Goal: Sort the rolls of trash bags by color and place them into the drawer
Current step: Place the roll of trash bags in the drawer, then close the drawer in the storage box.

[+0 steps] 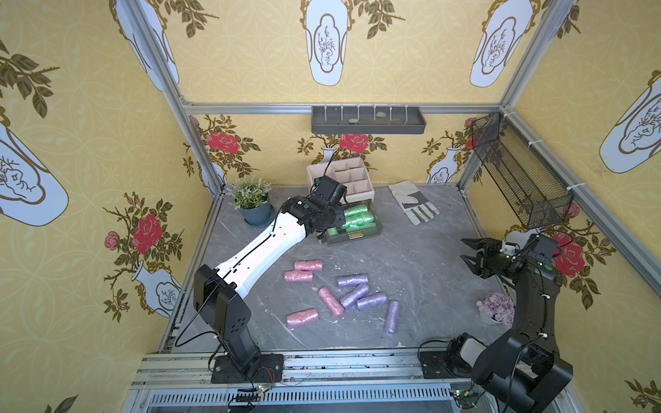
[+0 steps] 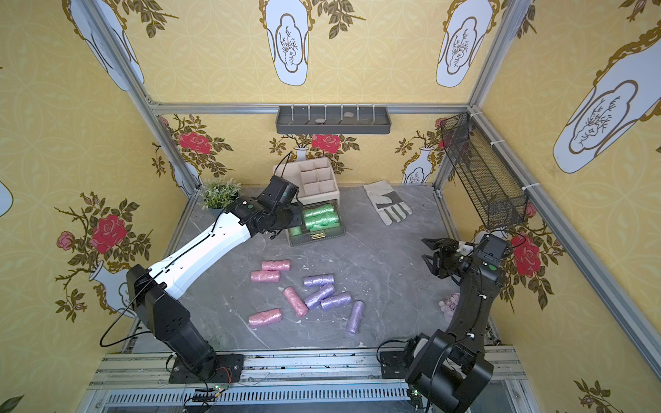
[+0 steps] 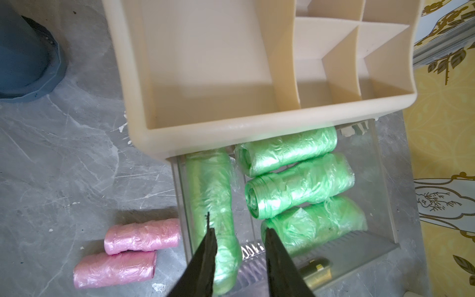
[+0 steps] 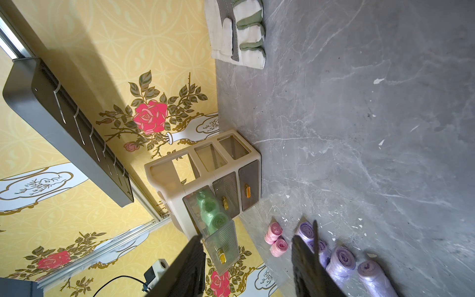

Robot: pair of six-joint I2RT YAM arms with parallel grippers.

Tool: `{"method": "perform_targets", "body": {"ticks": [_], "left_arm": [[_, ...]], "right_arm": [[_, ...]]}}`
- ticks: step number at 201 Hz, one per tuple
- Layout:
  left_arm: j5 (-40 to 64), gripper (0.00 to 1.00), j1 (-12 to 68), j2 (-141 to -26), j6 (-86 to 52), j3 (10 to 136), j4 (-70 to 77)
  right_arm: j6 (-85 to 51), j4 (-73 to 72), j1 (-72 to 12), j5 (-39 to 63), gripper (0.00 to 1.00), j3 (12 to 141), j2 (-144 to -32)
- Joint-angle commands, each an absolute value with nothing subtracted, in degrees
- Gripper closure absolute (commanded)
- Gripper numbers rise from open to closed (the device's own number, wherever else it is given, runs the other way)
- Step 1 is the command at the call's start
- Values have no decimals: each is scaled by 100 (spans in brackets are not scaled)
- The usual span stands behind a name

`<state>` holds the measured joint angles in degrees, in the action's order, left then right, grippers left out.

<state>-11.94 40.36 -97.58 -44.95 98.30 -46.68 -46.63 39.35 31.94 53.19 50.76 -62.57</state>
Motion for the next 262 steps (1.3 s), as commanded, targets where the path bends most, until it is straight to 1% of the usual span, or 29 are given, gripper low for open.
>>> {"method": "perform_targets", "body": {"ticks": [1, 22, 47, 68, 85, 104, 124, 145, 168, 189, 220, 262], "left_arm": [[-1216, 64, 4034, -9719, -4389, 9909, -4667], [-1234, 61, 4077, -9495, -4298, 10017, -4603], [-1335, 52, 4096, -9165, -3849, 10260, -4647], [-1529, 49, 3961, -9083, -3540, 10670, -4951], [-1451, 48, 3622, -9200, -3373, 11005, -5214], [-1214, 48, 3202, -9521, -3207, 11416, -5546], [-991, 48, 2854, -10084, -2968, 11963, -5913], [-860, 47, 2692, -10757, -2694, 12688, -6363], [-709, 47, 2556, -11295, -2607, 13172, -6580], [-611, 48, 2479, -11549, -2610, 13374, -6601], [-672, 54, 2452, -11948, -2602, 13734, -6753], [-615, 62, 2452, -12266, -2658, 14016, -6732]], "right_arm": [[-4638, 3929, 3186, 5309, 44, 5132, -6260], [-4640, 3936, 3192, 5309, 44, 5167, -6258], [-4649, 3913, 3177, 5339, 44, 5244, -6245], [-4680, 3808, 3093, 5344, 43, 5333, -6206], [-4741, 3656, 2907, 5323, 42, 5438, -6170], [-4842, 3498, 2479, 5049, 41, 5617, -6105], [-4932, 3388, 1751, 4637, 40, 5860, -6125], [-4934, 3361, 989, 4282, 39, 6093, -6243], [-4925, 3237, 337, 4034, 39, 6152, -6268], [-4906, 3143, -58, 3931, 39, 6155, -6259], [-4853, 2980, -592, 3735, 39, 6110, -6147], [-4933, 2423, -1842, 3128, 41, 5842, -5961]]}}
